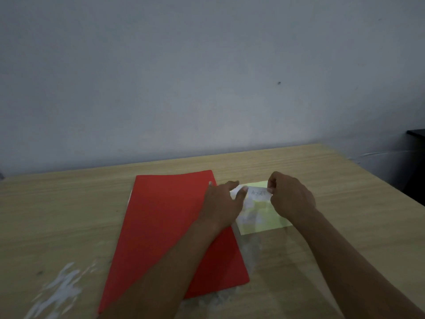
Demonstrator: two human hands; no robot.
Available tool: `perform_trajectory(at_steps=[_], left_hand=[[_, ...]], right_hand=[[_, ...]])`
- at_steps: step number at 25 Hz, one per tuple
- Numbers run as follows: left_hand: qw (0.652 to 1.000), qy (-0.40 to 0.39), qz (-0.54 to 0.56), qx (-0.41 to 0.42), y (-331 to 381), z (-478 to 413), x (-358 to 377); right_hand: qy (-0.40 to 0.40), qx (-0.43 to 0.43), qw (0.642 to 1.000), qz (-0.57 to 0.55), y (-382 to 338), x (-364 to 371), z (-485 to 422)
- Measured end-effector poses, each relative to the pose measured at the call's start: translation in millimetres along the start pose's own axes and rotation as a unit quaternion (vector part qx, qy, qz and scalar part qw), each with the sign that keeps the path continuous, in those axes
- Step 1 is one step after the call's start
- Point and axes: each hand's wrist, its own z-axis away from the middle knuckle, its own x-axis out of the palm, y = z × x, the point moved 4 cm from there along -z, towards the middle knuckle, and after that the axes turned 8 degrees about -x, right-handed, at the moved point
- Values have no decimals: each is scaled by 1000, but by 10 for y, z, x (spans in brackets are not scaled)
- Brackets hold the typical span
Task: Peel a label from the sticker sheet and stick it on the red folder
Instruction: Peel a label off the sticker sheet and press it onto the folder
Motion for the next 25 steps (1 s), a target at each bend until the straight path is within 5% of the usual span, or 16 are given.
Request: perform_trajectory(at_steps=[3, 7, 15, 25], left_hand=[[990, 82, 104, -40, -122, 41, -238], [982, 98, 145, -73, -355, 61, -475], [968, 183, 110, -132, -1080, 27, -1103], [946, 244, 100, -189, -1908, -275, -1569]], right_hand=[[-22, -20, 999, -39, -237, 68, -28], [-61, -52, 994, -70, -618, 228, -97], [-47, -114, 966, -227, -1462, 681, -332], [-51, -75, 944, -317, -2215, 1422, -636]])
